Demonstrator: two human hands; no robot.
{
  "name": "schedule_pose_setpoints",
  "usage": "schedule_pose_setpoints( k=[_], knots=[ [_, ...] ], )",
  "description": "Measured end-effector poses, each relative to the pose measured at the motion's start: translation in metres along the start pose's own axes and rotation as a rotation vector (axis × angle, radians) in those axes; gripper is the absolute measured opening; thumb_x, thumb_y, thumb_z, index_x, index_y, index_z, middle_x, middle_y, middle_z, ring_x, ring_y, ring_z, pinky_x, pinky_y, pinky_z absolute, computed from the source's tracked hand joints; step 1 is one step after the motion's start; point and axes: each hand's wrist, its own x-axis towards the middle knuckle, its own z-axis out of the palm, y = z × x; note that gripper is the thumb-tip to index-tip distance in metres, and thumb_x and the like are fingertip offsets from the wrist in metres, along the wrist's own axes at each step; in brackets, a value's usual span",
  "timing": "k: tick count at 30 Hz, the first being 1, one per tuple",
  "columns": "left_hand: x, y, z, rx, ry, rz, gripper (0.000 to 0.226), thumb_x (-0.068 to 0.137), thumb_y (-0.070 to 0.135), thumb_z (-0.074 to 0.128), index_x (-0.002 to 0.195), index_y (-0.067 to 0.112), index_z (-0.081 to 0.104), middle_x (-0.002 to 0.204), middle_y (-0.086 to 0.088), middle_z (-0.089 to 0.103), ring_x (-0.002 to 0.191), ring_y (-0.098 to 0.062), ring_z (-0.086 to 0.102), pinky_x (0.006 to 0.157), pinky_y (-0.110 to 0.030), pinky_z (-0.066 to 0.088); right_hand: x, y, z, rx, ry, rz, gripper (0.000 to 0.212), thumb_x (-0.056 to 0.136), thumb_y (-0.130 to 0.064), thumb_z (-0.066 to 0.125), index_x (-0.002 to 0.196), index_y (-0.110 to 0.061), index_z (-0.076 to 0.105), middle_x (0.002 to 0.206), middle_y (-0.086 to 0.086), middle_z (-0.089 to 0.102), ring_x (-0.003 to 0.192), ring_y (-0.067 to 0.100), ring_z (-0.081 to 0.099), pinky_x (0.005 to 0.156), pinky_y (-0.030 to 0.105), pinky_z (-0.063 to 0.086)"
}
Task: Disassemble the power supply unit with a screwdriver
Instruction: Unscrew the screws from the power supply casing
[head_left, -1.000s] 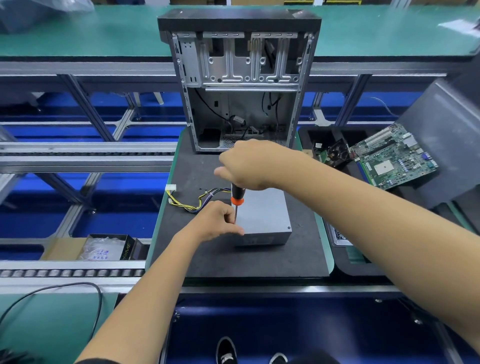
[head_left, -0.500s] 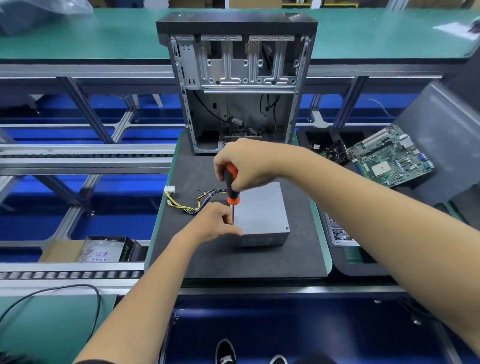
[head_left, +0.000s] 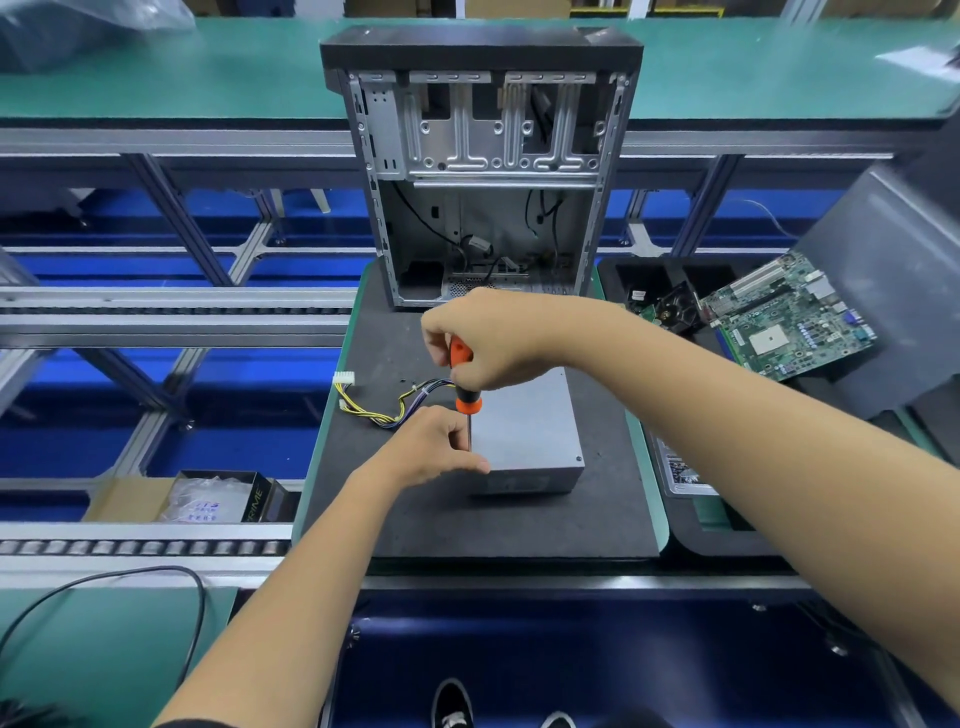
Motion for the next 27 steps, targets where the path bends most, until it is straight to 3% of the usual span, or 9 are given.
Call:
schedule_pose_setpoints(
  k=[3,6,9,14,17,20,22,24,27],
  knots=[
    [0.000,0.000,0.000,0.012,-0.005,0.007,0.046,0.061,0.034,0.088,0.055,0.005,0.052,0.046,0.012,0.052,0.043,-0.001,0.044,0.044,-0.014,0.036,-0.002,0.001,0.000,0.117,-0.032,0.012,0.020,0.076,-0.009,0.066,0.091,-0.018,0.055,0.079,-0.010,0.053,0.069,0.009,0.050,0.053,0.022,0.037],
    [0.000,0.000,-0.001,0.028,-0.001,-0.003,0.044,0.060,0.039,0.087,0.055,0.013,0.052,0.047,0.014,0.054,0.044,0.000,0.044,0.045,-0.013,0.036,-0.001,0.002,0.002,0.151,0.008,0.039,0.013,0.085,-0.025,0.062,0.086,-0.019,0.052,0.077,-0.008,0.054,0.069,0.010,0.051,0.055,0.026,0.036],
    [0.001,-0.001,-0.001,0.063,-0.011,-0.016,0.042,0.060,0.043,0.085,0.057,0.018,0.052,0.051,0.012,0.053,0.048,-0.001,0.043,0.051,-0.017,0.036,0.002,0.001,0.007,-0.133,0.099,0.165,0.032,0.098,-0.045,0.041,0.085,-0.015,0.045,0.072,-0.001,0.044,0.061,0.014,0.043,0.050,0.030,0.027],
    [-0.001,-0.001,-0.002,0.070,-0.033,-0.015,0.039,0.062,0.040,0.085,0.059,0.018,0.054,0.052,0.011,0.054,0.050,0.000,0.046,0.051,-0.016,0.037,0.003,-0.001,0.005,-0.090,0.033,0.083,0.019,0.088,-0.026,0.059,0.096,-0.013,0.049,0.078,-0.001,0.051,0.072,0.018,0.050,0.053,0.029,0.035],
    [-0.004,-0.002,-0.006,0.028,-0.084,0.002,0.028,0.068,0.030,0.084,0.067,0.013,0.061,0.059,0.011,0.061,0.052,0.000,0.051,0.053,-0.017,0.042,-0.001,0.000,-0.001,0.054,-0.026,0.067,0.030,0.076,-0.019,0.070,0.100,-0.017,0.053,0.085,-0.007,0.051,0.075,0.013,0.048,0.055,0.026,0.036],
    [-0.006,-0.003,-0.008,0.006,-0.118,0.005,0.019,0.074,0.017,0.079,0.071,0.016,0.060,0.061,0.010,0.064,0.053,-0.003,0.054,0.054,-0.018,0.044,-0.001,0.001,0.004,-0.033,0.019,0.077,0.028,0.081,-0.039,0.065,0.089,-0.015,0.054,0.076,-0.005,0.056,0.072,0.017,0.056,0.053,0.027,0.037],
    [-0.007,-0.001,-0.009,0.015,-0.120,-0.003,0.020,0.076,0.011,0.076,0.070,0.019,0.058,0.059,0.009,0.063,0.052,-0.004,0.055,0.054,-0.017,0.043,0.001,0.001,0.005,-0.114,0.048,0.171,0.048,0.088,-0.059,0.048,0.080,-0.012,0.052,0.063,0.001,0.058,0.064,0.022,0.064,0.051,0.029,0.039],
    [-0.006,-0.001,-0.009,0.027,-0.125,-0.005,0.020,0.077,0.008,0.073,0.070,0.019,0.058,0.061,0.006,0.064,0.052,-0.004,0.056,0.054,-0.016,0.043,0.005,0.002,0.006,-0.175,0.041,0.182,0.045,0.095,-0.051,0.040,0.079,-0.010,0.052,0.065,0.006,0.060,0.066,0.026,0.064,0.050,0.030,0.037],
    [-0.006,0.000,-0.009,0.046,-0.137,0.003,0.015,0.078,0.008,0.072,0.073,0.014,0.060,0.063,0.004,0.065,0.054,-0.006,0.059,0.055,-0.018,0.046,0.004,0.000,0.004,-0.094,-0.019,0.099,0.017,0.084,-0.026,0.060,0.091,-0.013,0.052,0.080,0.002,0.059,0.075,0.020,0.054,0.055,0.030,0.041]
  ],
)
